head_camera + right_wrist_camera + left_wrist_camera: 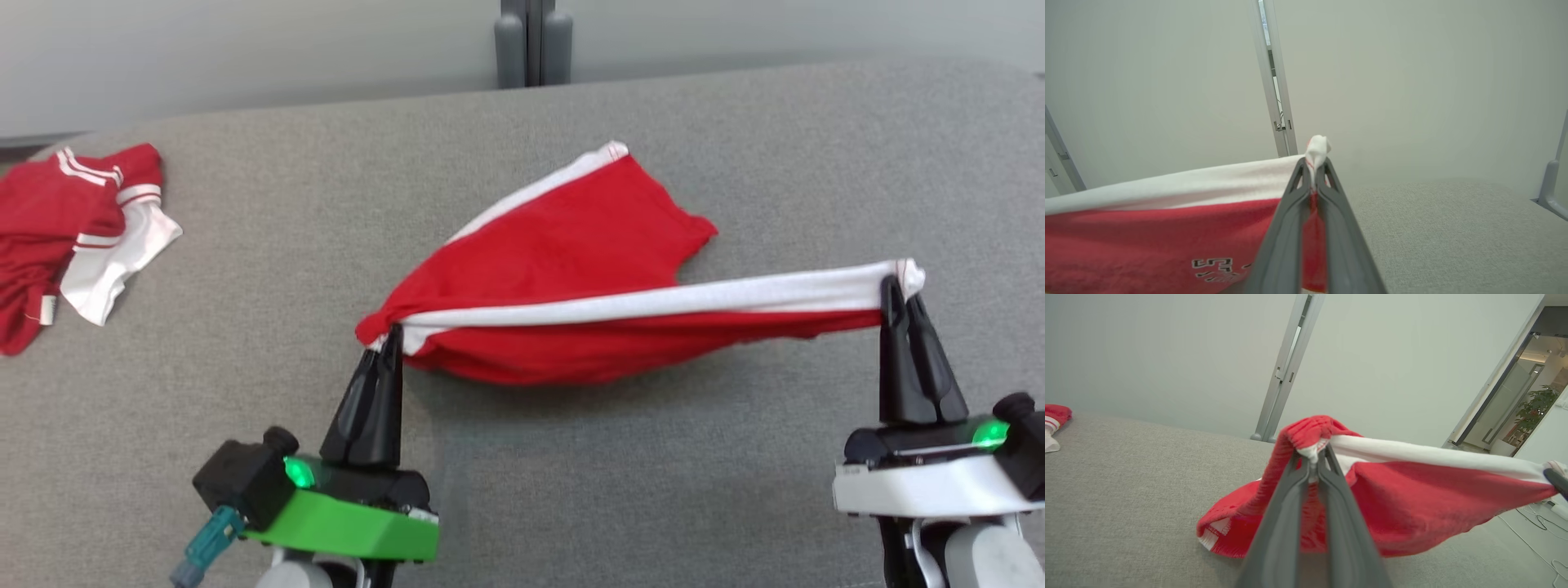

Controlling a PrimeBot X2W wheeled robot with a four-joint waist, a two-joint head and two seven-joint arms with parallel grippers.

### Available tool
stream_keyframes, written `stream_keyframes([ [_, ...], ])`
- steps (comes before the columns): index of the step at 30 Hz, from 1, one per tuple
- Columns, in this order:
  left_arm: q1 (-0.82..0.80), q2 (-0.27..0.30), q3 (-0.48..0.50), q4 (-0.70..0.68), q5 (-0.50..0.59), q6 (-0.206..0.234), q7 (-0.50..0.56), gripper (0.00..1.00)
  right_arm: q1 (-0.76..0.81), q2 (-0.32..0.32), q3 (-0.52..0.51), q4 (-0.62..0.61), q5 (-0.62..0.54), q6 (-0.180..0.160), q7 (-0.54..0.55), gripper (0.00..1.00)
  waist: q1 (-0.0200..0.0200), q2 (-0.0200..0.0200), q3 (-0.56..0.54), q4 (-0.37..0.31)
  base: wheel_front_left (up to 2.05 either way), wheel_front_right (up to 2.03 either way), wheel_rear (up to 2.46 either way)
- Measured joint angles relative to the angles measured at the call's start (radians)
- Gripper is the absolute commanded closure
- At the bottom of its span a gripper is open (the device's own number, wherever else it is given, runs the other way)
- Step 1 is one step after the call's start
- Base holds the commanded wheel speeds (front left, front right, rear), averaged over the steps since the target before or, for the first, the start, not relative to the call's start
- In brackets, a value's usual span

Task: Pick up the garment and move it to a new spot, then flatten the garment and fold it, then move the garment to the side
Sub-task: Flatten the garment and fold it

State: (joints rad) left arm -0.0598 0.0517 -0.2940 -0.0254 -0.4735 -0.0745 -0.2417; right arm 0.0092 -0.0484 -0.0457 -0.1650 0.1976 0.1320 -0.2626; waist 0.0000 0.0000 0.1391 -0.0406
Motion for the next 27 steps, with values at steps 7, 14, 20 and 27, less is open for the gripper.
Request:
stream_keyframes([
  [7,0.086,-0.001,-0.026,-0.007,-0.016,0.026,0.008,1.00,0.042,0.000,-0.001,0.024,-0.022,0.000,0.000,1.00,0.0000,0.0000,-0.045,0.025,0.00,0.00,0.00],
  [14,0.088,-0.002,-0.065,0.063,-0.067,0.031,0.018,1.00,0.007,0.000,-0.006,0.119,-0.031,0.000,0.000,1.00,0.0000,0.0000,-0.033,0.055,0.00,0.00,0.00],
  [20,0.000,-0.003,-0.105,0.188,-0.152,0.060,0.055,1.00,-0.127,0.000,-0.015,0.267,-0.108,0.000,0.000,1.00,0.0000,0.0000,-0.002,0.078,0.00,0.00,0.00],
  [27,-0.183,-0.003,-0.182,0.331,-0.250,0.120,0.086,1.00,-0.369,-0.038,-0.016,0.516,-0.203,0.000,0.000,1.00,0.0000,0.0000,0.044,0.125,0.00,0.00,0.00],
])
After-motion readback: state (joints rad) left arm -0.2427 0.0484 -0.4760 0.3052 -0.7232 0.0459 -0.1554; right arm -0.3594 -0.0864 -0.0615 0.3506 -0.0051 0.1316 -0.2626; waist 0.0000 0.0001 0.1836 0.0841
